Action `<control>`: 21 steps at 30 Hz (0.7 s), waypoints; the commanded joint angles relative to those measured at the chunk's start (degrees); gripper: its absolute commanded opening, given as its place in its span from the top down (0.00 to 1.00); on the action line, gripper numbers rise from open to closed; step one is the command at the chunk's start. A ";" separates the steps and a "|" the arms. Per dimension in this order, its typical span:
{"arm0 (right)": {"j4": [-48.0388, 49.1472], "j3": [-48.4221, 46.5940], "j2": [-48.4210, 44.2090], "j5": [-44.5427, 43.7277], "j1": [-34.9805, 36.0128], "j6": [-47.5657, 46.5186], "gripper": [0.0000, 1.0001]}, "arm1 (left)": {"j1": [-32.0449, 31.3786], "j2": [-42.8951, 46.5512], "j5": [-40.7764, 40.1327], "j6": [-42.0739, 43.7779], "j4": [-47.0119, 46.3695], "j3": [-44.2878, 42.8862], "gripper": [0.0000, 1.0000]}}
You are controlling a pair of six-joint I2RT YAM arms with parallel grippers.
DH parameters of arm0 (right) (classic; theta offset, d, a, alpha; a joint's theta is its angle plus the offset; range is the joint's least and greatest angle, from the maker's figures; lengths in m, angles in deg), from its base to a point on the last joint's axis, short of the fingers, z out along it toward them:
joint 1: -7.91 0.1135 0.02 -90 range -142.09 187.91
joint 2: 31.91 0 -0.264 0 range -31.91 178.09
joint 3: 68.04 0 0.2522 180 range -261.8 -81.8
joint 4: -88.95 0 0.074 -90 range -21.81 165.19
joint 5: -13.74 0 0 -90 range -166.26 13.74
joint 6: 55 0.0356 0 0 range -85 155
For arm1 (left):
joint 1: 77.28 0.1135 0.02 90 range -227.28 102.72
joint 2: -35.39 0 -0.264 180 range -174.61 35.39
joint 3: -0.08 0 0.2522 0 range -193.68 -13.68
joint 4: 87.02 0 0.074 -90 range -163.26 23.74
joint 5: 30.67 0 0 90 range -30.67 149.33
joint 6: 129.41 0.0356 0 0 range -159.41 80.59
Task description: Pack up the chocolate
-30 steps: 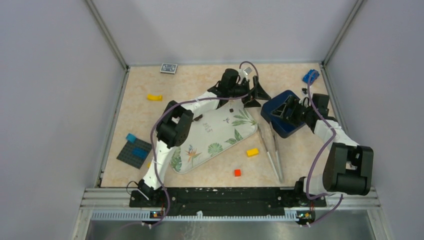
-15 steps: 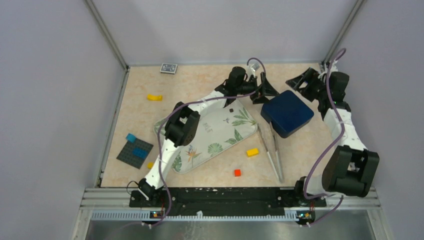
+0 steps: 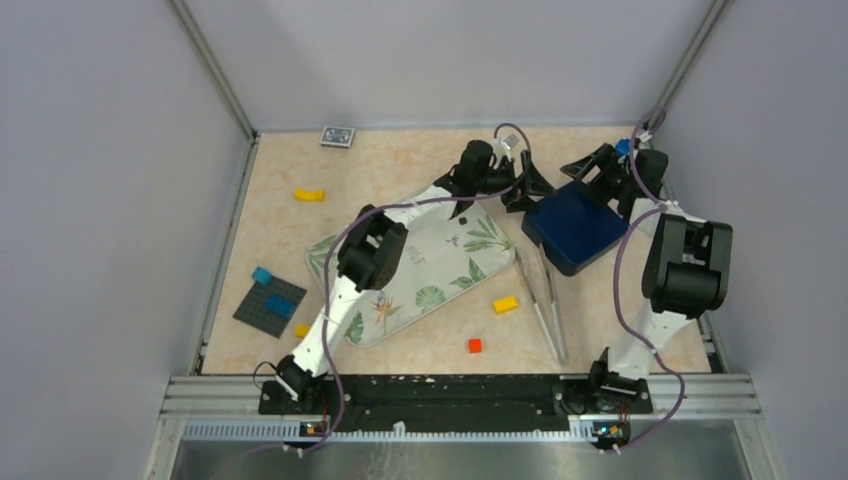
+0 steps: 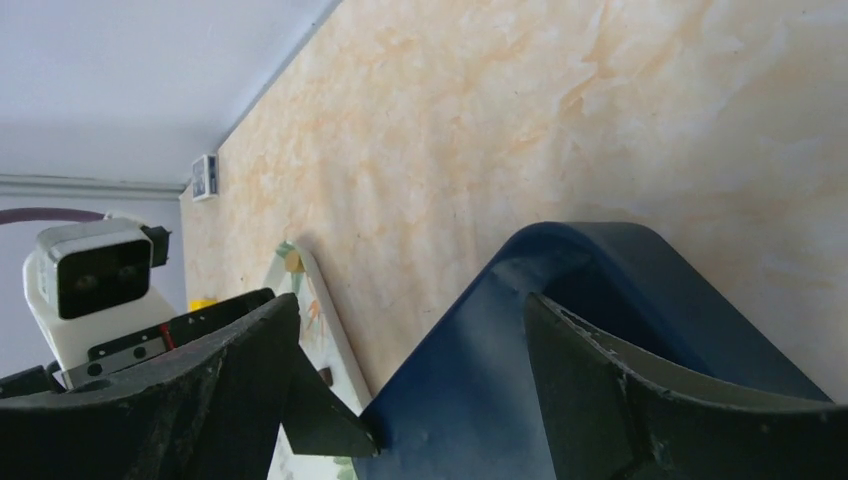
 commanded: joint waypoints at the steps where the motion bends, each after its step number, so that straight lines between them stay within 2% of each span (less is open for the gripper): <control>1: -0.30 -0.79 -0.88 -0.26 -0.41 -1.22 0.19 | 0.28 -0.75 -2.11 3.51 2.84 2.93 0.02; 6: -4.55 -4.55 -9.49 -0.99 -0.67 -2.35 0.19 | 0.34 2.79 -4.46 7.55 6.95 2.91 0.02; 12: -11.49 -5.66 -18.10 -0.41 0.52 -7.15 0.19 | 0.30 10.90 -4.93 9.83 5.98 6.60 0.02; 16: -17.48 -3.03 -21.05 -4.78 4.01 -13.48 0.19 | 1.37 21.09 -5.46 11.12 3.34 13.52 0.01; 21: -19.00 -0.17 -20.88 -5.94 7.54 -15.30 0.19 | 4.76 36.32 -10.90 16.34 7.31 26.76 0.01</control>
